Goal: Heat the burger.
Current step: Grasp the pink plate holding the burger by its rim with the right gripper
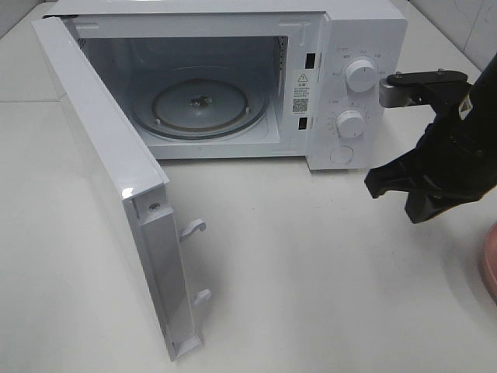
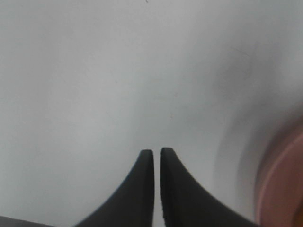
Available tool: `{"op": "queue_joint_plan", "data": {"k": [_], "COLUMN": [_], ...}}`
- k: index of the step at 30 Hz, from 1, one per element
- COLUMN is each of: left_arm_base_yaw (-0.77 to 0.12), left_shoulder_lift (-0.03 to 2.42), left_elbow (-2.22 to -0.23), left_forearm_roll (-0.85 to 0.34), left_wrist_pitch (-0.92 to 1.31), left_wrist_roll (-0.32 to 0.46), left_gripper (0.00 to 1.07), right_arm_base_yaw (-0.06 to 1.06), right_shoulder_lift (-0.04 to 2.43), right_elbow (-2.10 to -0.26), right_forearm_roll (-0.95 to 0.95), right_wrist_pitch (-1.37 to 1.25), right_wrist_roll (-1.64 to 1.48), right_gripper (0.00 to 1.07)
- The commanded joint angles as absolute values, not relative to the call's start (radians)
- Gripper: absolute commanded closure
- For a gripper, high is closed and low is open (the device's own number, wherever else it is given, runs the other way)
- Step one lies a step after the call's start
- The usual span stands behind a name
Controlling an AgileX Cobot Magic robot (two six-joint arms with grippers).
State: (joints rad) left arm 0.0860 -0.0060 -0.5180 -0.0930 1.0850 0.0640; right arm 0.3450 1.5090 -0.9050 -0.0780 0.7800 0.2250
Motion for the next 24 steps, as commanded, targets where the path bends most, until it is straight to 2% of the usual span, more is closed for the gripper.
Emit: {"op": "queue_joint_plan", "data": {"k": [1,5,10,16,17,18,19,20,21,22,23,24], "left_arm_base_yaw": [0.080,0.080,0.080,0.080,0.080,0.080,0.080,0.080,0.080,0.080,0.080,0.080], "left_shoulder_lift": [-0.020,-0.020,-0.020,-0.020,-0.020,-0.020,-0.020,-0.020,-0.020,-0.020,-0.020,-0.020], "left_elbow": [-0.517,-0.517,-0.517,-0.517,-0.517,-0.517,-0.517,-0.517,-0.517,-0.517,-0.517,-0.517], "left_forearm_roll": [-0.090,-0.090,-0.090,-0.090,-0.090,-0.090,-0.090,-0.090,-0.090,-0.090,-0.090,-0.090], "left_wrist_pitch": [1.069,1.069,1.069,1.069,1.069,1.069,1.069,1.069,1.069,1.069,1.069,1.069], "left_wrist_roll": [0.062,0.062,0.062,0.062,0.062,0.062,0.062,0.062,0.062,0.062,0.062,0.062], "left_gripper": [0.09,0.09,0.09,0.09,0.09,0.09,0.09,0.09,0.09,0.09,0.09,0.09], "right_arm_base_yaw": [0.307,0.269,0.166,0.136,0.131,0.131,0.131,0.131,0.131,0.131,0.131,0.131], "right_shoulder_lift": [1.501,1.501,1.501,1.501,1.501,1.501,1.501,1.501,1.501,1.501,1.501,1.501], "right_elbow": [-0.928,-0.930,-0.930,-0.930,-0.930,-0.930,-0.930,-0.930,-0.929,-0.929,-0.929,-0.928], "right_forearm_roll": [-0.122,-0.137,-0.139,-0.142,-0.156,-0.170,-0.170,-0.178,-0.192,-0.192,-0.194,-0.210], "right_wrist_pitch": [0.889,0.939,1.010,0.993,0.976,0.957,0.957,0.946,0.922,0.922,0.911,0.877], "right_wrist_roll": [0.213,0.205,0.163,0.164,0.165,0.165,0.165,0.165,0.163,0.163,0.161,0.152], "right_gripper": [1.00,0.99,0.97,0.95,0.90,0.80,0.80,0.74,0.56,0.56,0.48,0.27]}}
